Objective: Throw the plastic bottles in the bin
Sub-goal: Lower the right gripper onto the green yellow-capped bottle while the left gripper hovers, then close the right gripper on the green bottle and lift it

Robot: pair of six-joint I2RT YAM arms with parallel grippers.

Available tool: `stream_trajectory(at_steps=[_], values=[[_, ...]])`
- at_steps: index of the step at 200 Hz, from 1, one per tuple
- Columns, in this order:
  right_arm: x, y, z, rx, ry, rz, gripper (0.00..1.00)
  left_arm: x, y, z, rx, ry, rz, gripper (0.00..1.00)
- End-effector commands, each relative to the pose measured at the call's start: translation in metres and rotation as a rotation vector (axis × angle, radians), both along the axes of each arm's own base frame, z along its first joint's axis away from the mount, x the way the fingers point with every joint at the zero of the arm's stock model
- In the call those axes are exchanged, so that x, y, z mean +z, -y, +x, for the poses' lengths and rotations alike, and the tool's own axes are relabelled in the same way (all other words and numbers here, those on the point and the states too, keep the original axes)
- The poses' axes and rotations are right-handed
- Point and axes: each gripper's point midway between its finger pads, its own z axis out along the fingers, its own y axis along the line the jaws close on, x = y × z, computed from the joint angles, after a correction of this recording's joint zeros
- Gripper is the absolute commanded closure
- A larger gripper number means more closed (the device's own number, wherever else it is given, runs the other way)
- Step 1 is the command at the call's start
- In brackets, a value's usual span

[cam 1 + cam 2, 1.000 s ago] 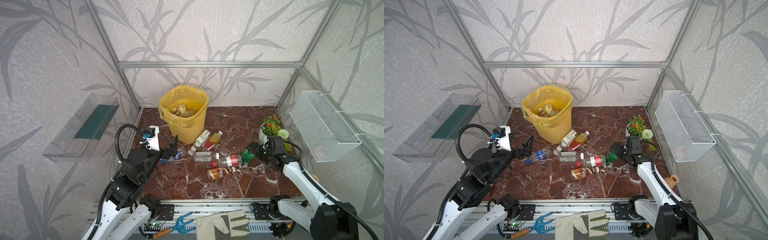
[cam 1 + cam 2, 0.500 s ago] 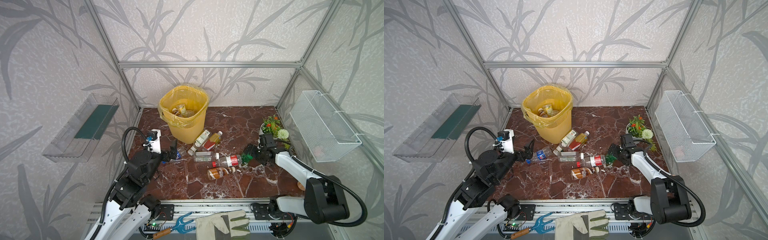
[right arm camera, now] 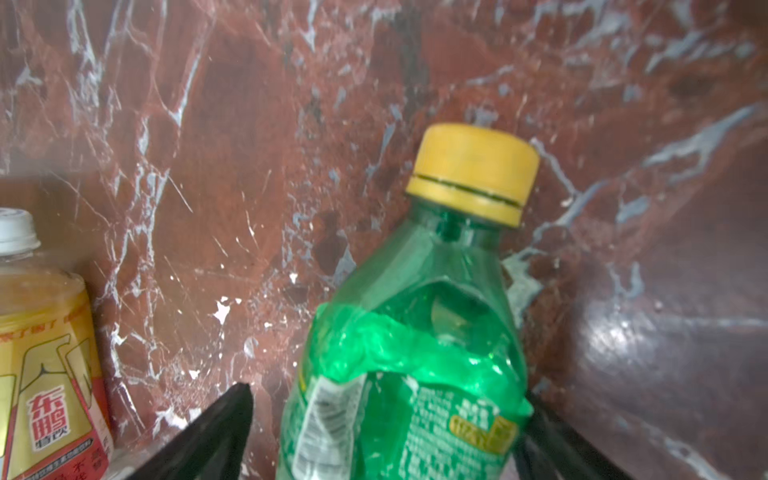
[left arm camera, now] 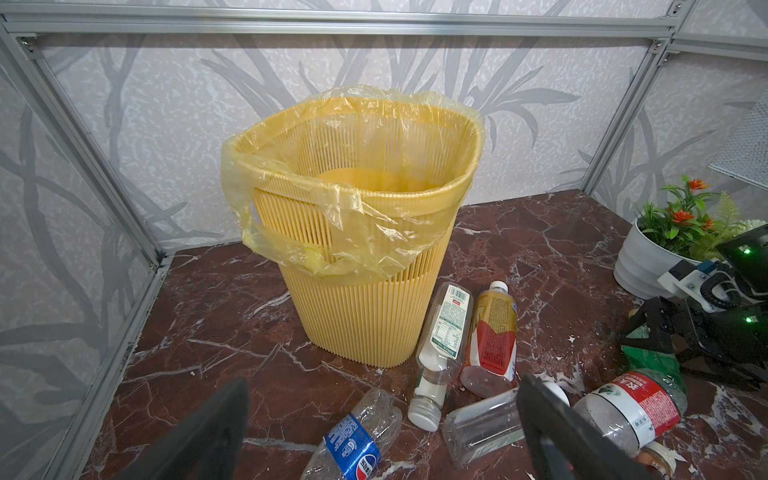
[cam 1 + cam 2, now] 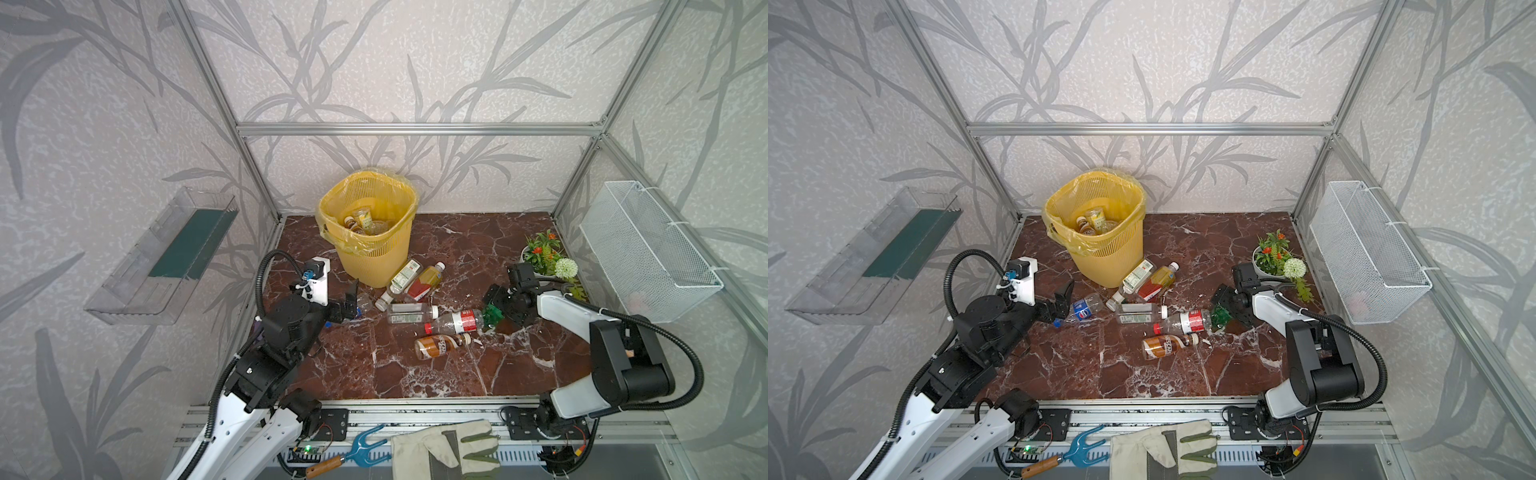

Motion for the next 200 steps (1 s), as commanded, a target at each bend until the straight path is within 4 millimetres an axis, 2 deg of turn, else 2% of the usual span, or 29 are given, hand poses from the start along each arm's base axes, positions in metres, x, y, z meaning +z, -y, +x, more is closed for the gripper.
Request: stream_trajectory(at_steps=[1, 60, 89, 107, 142, 172, 200], values=[[0.004, -0.001, 0.010, -0.018, 0.019, -0.001, 0.12, -0.010, 0.001, 0.000, -0.011, -0.018, 0.025, 0.01], [0.001, -0.007, 0.012, 0.009, 0.008, 0.010, 0.31, -0.009, -0.003, 0.002, 0.009, -0.008, 0.042, 0.01], [0.004, -0.012, 0.009, 0.024, 0.017, 0.015, 0.36, -0.012, -0.005, 0.002, 0.025, -0.014, 0.046, 0.01], [0.013, -0.013, 0.008, 0.029, 0.048, 0.006, 0.36, -0.013, -0.005, 0.002, 0.026, -0.016, 0.041, 0.01], [0.046, -0.011, 0.010, 0.028, 0.159, -0.005, 0.37, -0.015, -0.007, 0.003, 0.042, -0.022, 0.038, 0.01], [0.086, -0.008, 0.010, 0.034, 0.291, -0.008, 0.37, -0.014, -0.020, 0.004, 0.120, -0.009, 0.015, 0.01], [0.120, -0.006, 0.008, 0.042, 0.398, -0.008, 0.36, -0.018, -0.023, 0.005, 0.140, -0.018, -0.012, 0.01]])
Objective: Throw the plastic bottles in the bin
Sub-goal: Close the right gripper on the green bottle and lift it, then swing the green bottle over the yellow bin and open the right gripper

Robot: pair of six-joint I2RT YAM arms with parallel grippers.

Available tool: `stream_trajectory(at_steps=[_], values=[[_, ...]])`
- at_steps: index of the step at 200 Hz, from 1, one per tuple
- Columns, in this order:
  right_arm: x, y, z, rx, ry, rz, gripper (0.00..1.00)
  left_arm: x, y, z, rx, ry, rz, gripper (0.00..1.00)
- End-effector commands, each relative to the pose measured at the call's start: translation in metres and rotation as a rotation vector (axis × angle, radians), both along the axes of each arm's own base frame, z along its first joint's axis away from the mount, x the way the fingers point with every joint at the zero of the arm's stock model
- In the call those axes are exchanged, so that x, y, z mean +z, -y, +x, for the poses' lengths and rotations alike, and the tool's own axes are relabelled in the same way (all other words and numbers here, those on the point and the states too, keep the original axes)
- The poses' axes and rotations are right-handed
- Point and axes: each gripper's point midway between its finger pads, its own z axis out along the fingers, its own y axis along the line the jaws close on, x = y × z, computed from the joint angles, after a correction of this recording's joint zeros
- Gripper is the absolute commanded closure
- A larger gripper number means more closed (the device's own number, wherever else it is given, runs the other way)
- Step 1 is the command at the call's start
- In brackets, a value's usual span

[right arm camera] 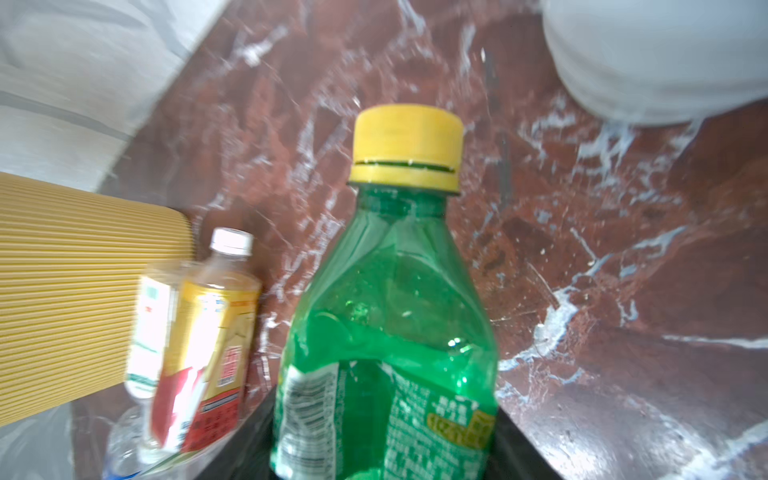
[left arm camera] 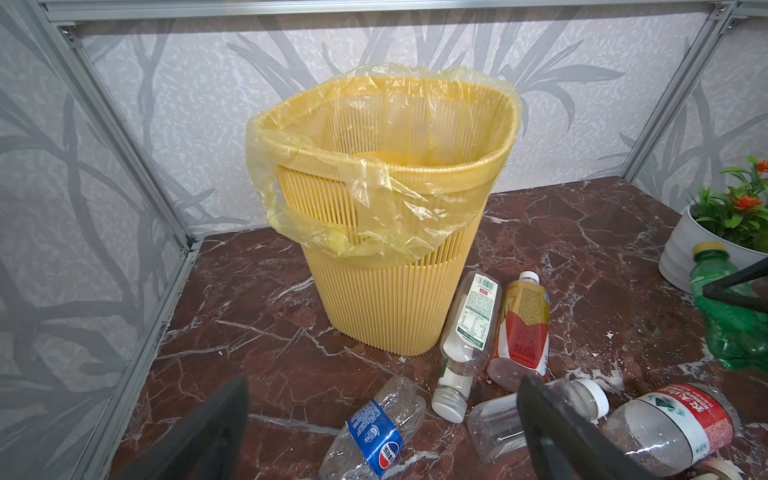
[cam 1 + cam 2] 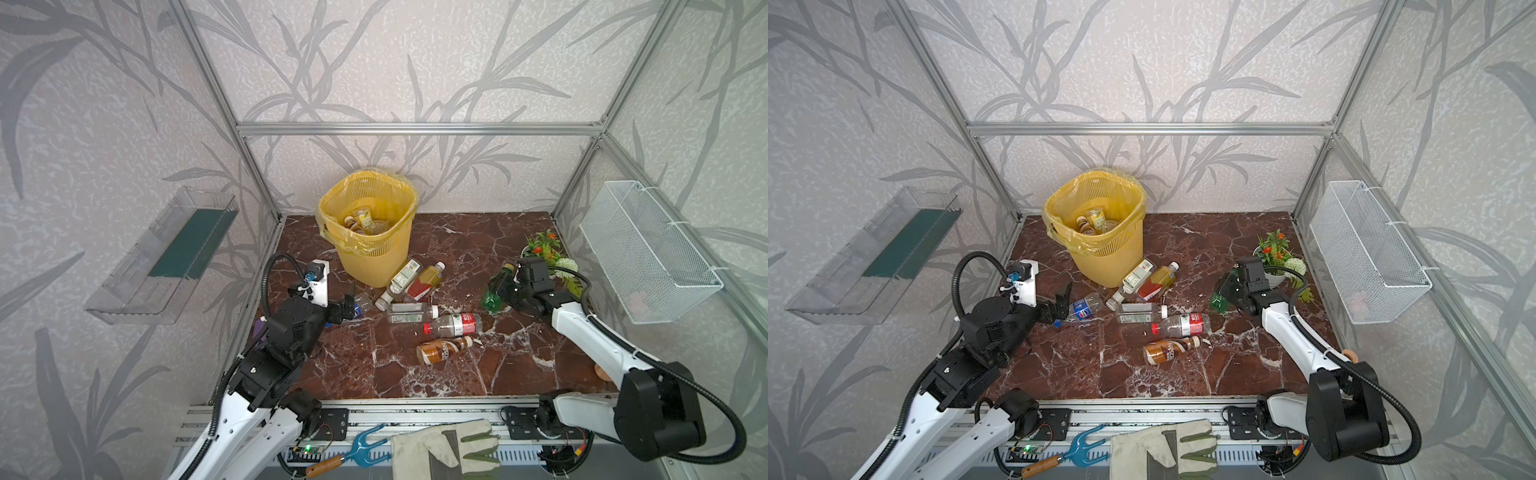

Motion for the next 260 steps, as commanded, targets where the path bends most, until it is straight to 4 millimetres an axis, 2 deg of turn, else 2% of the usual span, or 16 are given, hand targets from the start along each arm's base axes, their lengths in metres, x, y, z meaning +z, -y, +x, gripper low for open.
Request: stream_trajectory(at_steps=[1, 29, 51, 95, 108, 130, 137, 154, 161, 164, 167, 177, 186, 204, 234, 260], values=[[0.022, 0.005, -0.004, 0.002, 0.081, -0.026, 0.36, -0.002, -0.009, 0.002, 0.058, 0.000, -0.034, 0.01], [0.084, 0.002, 0.002, -0.006, 0.320, 0.053, 0.36, -0.011, -0.019, 0.004, 0.133, -0.034, -0.054, 0.01], [0.132, -0.011, 0.008, 0.039, 0.446, 0.127, 0.35, -0.023, -0.030, 0.007, 0.212, -0.072, -0.065, 0.01], [0.176, -0.054, 0.040, 0.154, 0.537, 0.378, 0.35, -0.039, -0.040, 0.007, 0.285, -0.134, -0.133, 0.01], [0.196, -0.070, 0.051, 0.192, 0.580, 0.423, 0.36, -0.044, -0.044, 0.006, 0.306, -0.155, -0.147, 0.01], [0.240, -0.109, 0.068, 0.272, 0.659, 0.457, 0.35, -0.052, -0.047, 0.004, 0.325, -0.187, -0.155, 0.01], [0.261, -0.124, 0.074, 0.300, 0.698, 0.476, 0.35, -0.054, -0.048, 0.003, 0.329, -0.195, -0.155, 0.01], [0.298, -0.175, 0.089, 0.399, 0.740, 0.527, 0.35, -0.059, -0.049, 0.002, 0.340, -0.215, -0.159, 0.01], [0.311, -0.205, 0.096, 0.463, 0.739, 0.550, 0.35, -0.060, -0.049, 0.003, 0.342, -0.221, -0.161, 0.01], [0.308, -0.218, 0.099, 0.492, 0.719, 0.555, 0.35, -0.062, -0.049, 0.003, 0.342, -0.227, -0.161, 0.01], [0.321, -0.229, 0.099, 0.523, 0.729, 0.566, 0.35, -0.063, -0.048, 0.003, 0.342, -0.230, -0.164, 0.01], [0.313, -0.264, 0.111, 0.613, 0.661, 0.582, 0.34, -0.064, -0.046, 0.004, 0.334, -0.237, -0.172, 0.01], [0.315, -0.277, 0.118, 0.639, 0.643, 0.583, 0.29, -0.064, -0.044, 0.004, 0.323, -0.247, -0.174, 0.01], [0.304, -0.272, 0.135, 0.586, 0.630, 0.509, 0.15, -0.062, -0.045, 0.000, 0.321, -0.258, -0.175, 0.01], [0.316, -0.268, 0.134, 0.615, 0.641, 0.409, 0.00, -0.057, -0.046, -0.002, 0.315, -0.244, -0.190, 0.00], [0.334, -0.256, 0.125, 0.625, 0.682, 0.367, 0.01, -0.056, -0.042, 0.001, 0.304, -0.249, -0.207, 0.01]])
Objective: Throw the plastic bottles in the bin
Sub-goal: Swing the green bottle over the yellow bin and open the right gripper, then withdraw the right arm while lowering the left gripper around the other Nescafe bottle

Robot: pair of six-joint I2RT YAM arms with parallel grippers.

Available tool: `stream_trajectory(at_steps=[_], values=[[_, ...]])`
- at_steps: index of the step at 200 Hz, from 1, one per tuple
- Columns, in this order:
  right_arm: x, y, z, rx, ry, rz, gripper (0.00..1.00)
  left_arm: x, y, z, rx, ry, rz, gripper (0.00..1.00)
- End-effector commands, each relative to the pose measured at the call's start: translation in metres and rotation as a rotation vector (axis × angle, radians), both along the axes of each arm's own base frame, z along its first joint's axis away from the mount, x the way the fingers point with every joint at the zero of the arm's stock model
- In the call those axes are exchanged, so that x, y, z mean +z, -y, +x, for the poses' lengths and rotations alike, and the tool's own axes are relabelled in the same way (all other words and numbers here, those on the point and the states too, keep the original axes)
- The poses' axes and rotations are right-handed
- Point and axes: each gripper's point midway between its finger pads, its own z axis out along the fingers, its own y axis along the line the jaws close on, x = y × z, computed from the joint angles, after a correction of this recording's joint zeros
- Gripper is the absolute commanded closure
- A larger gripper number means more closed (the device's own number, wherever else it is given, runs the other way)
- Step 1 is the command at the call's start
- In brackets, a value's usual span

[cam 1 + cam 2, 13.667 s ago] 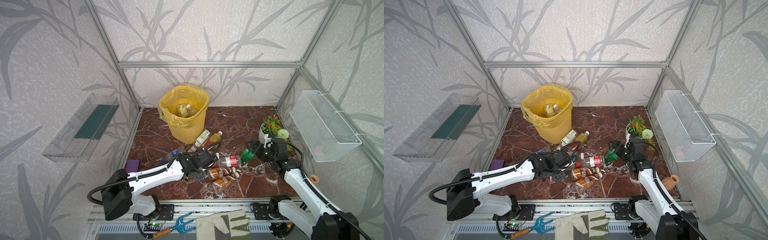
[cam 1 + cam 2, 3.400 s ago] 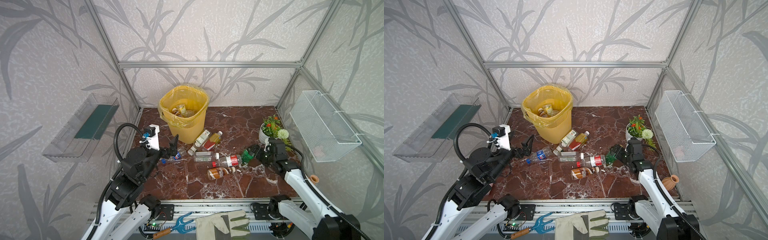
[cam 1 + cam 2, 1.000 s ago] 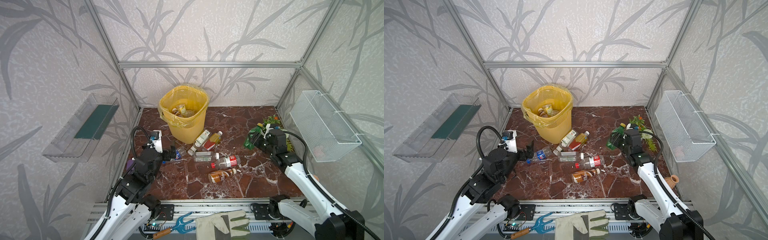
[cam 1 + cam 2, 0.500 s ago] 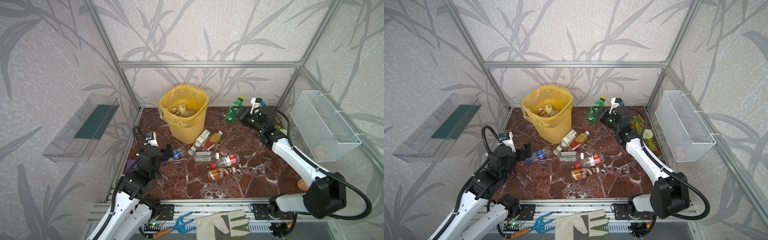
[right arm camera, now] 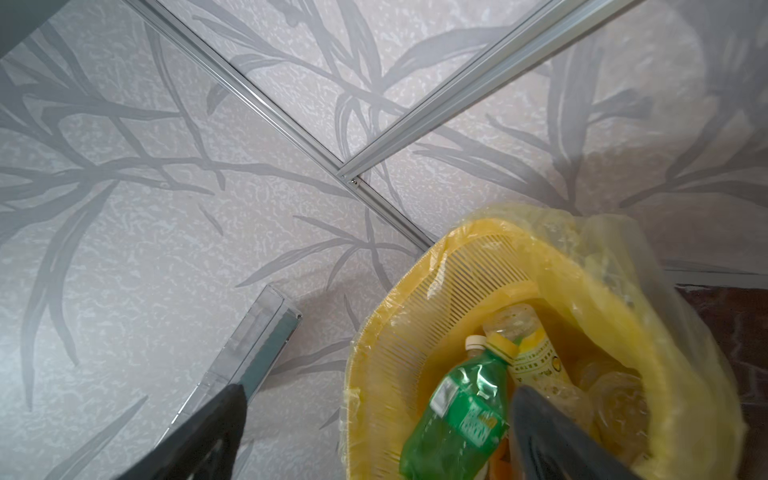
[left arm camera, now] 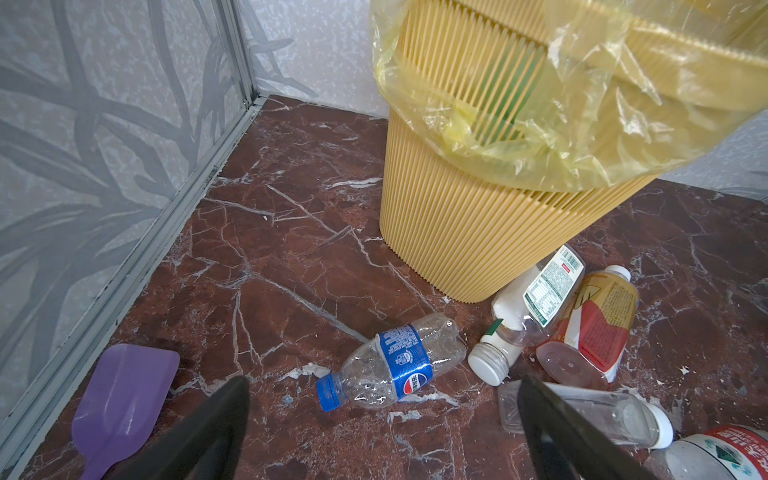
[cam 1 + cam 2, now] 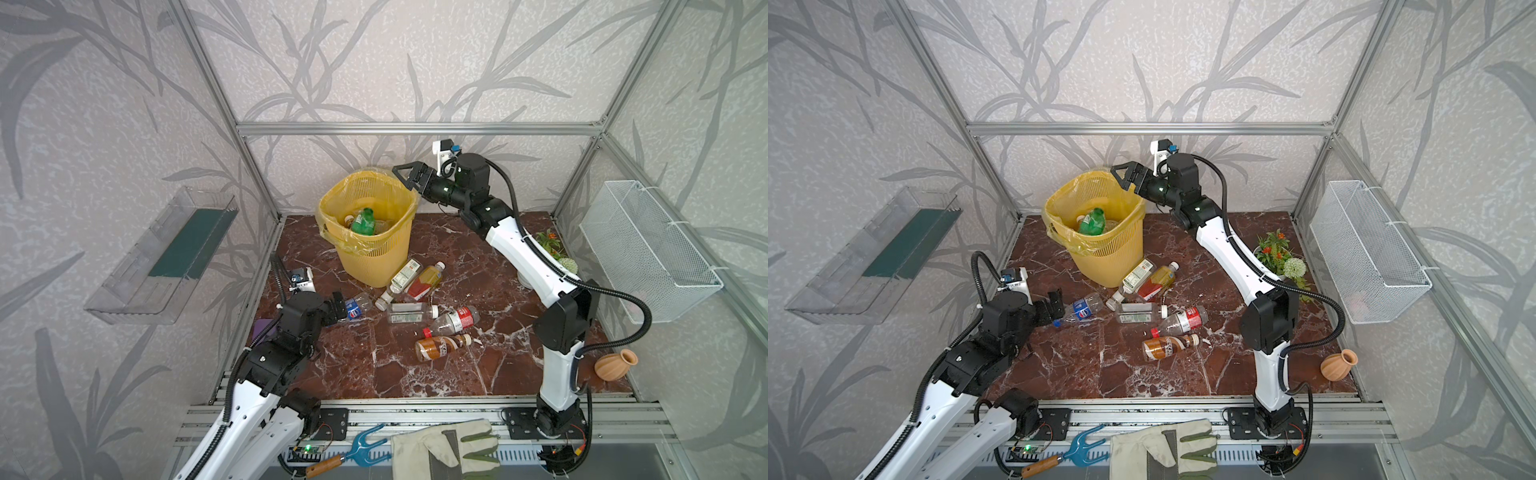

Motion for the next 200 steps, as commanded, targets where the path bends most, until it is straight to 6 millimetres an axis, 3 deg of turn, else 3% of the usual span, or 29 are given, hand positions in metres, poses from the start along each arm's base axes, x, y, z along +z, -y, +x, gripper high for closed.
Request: stream_trajectory(at_steps=[1, 34, 53, 72, 90, 110, 138, 164, 200], values=[[0.033, 0.016, -0.018, -0.005, 0.090, -0.048, 0.01, 0.008, 0.001, 0.000, 0.010, 0.010, -0.042, 0.01], [0.044, 0.045, -0.051, -0.058, 0.200, -0.094, 0.01, 0.010, -0.002, -0.002, 0.019, 0.019, -0.035, 0.01], [0.031, 0.069, -0.077, -0.105, 0.251, -0.143, 0.01, 0.009, -0.002, -0.004, 0.010, 0.021, -0.034, 0.01], [-0.011, 0.092, -0.097, -0.132, 0.236, -0.214, 0.01, 0.005, 0.003, -0.005, -0.019, 0.004, -0.042, 0.01], [-0.052, 0.119, -0.114, -0.178, 0.202, -0.242, 0.01, 0.008, 0.026, -0.004, -0.167, 0.018, -0.037, 0.01], [-0.107, 0.160, -0.124, -0.271, 0.108, -0.254, 0.01, 0.015, 0.048, -0.003, -0.283, 0.047, -0.075, 0.04], [-0.165, 0.215, -0.141, -0.413, -0.020, -0.256, 0.01, 0.015, 0.075, -0.002, -0.432, 0.028, -0.062, 0.08], [-0.203, 0.254, -0.158, -0.523, -0.126, -0.237, 0.01, 0.006, 0.109, -0.007, -0.582, -0.014, 0.024, 0.08], [-0.231, 0.282, -0.174, -0.622, -0.207, -0.191, 0.01, -0.013, 0.164, -0.020, -0.782, -0.071, 0.150, 0.08]])
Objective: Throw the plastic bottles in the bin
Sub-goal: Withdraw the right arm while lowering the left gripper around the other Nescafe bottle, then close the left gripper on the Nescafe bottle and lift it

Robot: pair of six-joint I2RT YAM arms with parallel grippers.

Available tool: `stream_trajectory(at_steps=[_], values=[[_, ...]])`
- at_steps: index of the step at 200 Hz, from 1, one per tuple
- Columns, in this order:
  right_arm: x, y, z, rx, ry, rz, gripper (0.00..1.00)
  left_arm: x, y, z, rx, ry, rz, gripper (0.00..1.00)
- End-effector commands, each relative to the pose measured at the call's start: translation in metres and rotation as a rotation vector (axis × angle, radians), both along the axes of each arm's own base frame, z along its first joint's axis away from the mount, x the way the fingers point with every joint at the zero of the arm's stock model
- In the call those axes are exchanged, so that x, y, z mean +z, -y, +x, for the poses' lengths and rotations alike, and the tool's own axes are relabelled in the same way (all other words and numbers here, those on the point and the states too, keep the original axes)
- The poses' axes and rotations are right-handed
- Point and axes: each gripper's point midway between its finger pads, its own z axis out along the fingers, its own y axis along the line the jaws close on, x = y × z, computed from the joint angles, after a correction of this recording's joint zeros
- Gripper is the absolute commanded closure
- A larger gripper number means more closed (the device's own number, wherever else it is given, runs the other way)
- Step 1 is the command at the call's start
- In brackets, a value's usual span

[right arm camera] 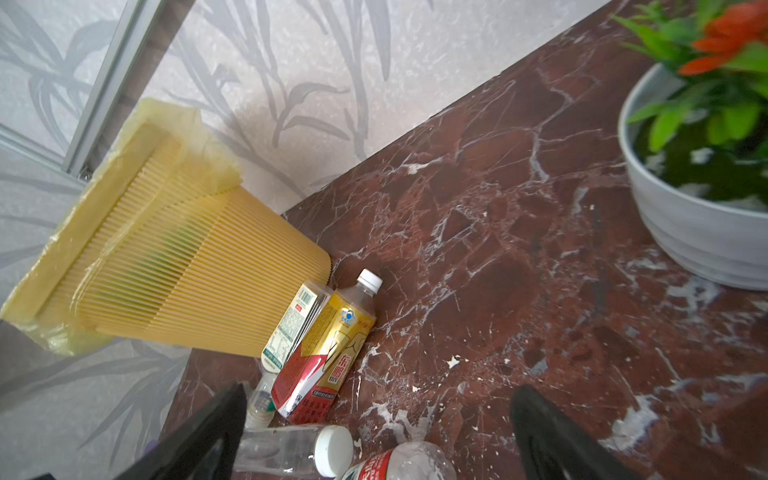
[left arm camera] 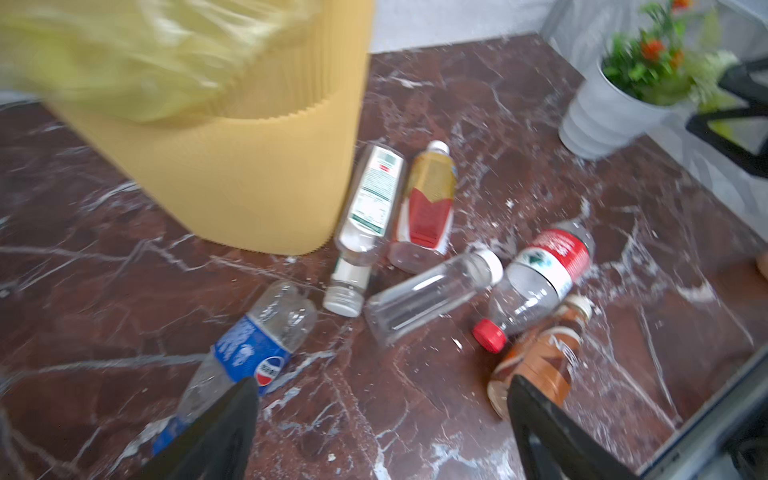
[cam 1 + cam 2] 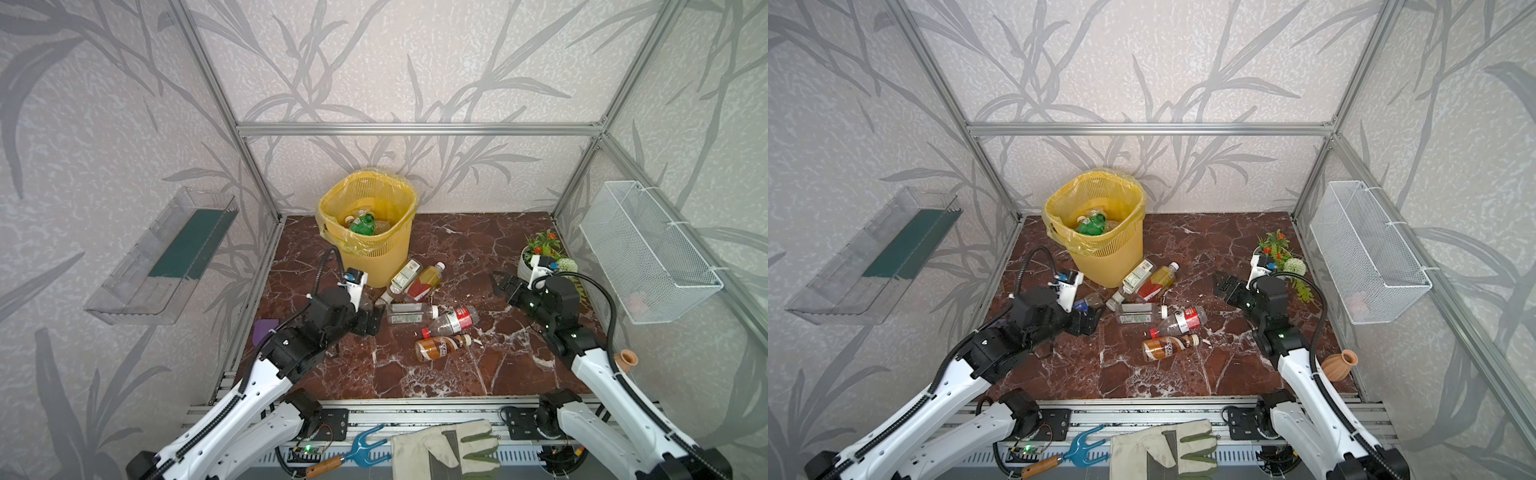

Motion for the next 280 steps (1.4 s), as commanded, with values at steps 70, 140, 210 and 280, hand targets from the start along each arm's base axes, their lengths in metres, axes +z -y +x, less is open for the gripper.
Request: stream_trajectory(at_steps=[70, 140, 210, 280], values=[[-0.040, 0.022, -0.016, -0.143, -0.090, 0.136, 0.01, -0.047, 0.113, -0.044, -0.495, -0.038, 0.376, 0.10], [-0.037, 0.024, -0.017, -0.148, -0.082, 0.148, 0.01, -0.117, 0.163, -0.066, -0.680, -0.208, 0.619, 0.23], [-0.036, 0.027, -0.020, -0.153, -0.077, 0.160, 0.01, -0.149, 0.176, -0.055, -0.692, -0.245, 0.722, 0.30], [-0.041, 0.028, -0.022, -0.156, -0.082, 0.188, 0.01, -0.173, 0.176, -0.060, -0.711, -0.307, 0.753, 0.32]])
